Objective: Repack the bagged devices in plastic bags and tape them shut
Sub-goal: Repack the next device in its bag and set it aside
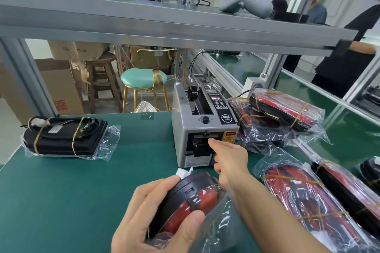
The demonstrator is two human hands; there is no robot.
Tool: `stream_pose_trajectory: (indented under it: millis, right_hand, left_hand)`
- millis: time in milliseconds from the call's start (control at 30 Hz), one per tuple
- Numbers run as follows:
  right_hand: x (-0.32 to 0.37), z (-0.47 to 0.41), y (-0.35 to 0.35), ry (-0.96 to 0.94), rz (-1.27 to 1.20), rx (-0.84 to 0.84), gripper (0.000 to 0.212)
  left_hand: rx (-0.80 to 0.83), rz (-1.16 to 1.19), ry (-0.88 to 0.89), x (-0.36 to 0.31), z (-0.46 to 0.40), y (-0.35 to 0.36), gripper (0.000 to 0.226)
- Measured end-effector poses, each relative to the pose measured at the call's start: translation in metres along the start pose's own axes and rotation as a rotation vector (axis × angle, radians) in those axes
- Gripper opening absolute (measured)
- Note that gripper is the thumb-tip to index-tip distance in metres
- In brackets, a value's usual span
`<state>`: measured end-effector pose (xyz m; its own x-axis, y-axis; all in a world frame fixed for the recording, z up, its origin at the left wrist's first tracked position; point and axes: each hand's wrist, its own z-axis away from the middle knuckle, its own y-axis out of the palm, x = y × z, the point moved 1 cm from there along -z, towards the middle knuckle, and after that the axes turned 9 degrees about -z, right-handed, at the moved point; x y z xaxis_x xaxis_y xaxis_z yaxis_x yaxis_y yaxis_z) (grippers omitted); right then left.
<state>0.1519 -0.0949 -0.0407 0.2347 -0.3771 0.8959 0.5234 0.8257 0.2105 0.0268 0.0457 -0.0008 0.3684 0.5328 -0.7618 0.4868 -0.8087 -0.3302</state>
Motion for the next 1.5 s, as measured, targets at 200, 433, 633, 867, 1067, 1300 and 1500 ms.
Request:
stream_pose_trajectory:
  millis: [200, 433, 633, 867, 1067, 1300, 1500]
  right_hand:
    - [0.001, 0.003, 0.01, 0.082, -0.093, -0.055, 0.024]
    - [0.006, 0.006, -0.003, 0.17, -0.172, 0.103, 0.038]
    - [0.039, 0.039, -0.044, 0.117, -0.093, 0.462, 0.03]
    - [0.048, 0.092, -0.05, 0.027, 0.171, 0.795, 0.038]
    - [0.039, 0.108, -0.047, 0.021, 0.151, 0.693, 0.021]
    - [0.041, 0.116, -0.051, -0.003, 0.12, 0.634, 0.041]
    - [0.042, 0.122, -0.048, -0.055, 0.168, 0.706, 0.023]
  left_hand:
    - [0.008, 0.034, 0.057, 0.008, 0.013, 0.001, 0.05]
    - [0.018, 0.04, 0.049, 0.008, 0.019, 0.006, 0.043]
    - [0.017, 0.049, 0.043, 0.008, 0.02, 0.011, 0.037]
    - [-0.033, 0.136, -0.007, 0.007, 0.022, 0.017, 0.036]
    - [-0.067, 0.232, -0.08, 0.008, 0.029, 0.019, 0.048]
    - [-0.051, 0.227, -0.057, 0.004, 0.031, 0.017, 0.046]
    - [-0.048, 0.19, -0.032, 0.002, 0.032, 0.015, 0.045]
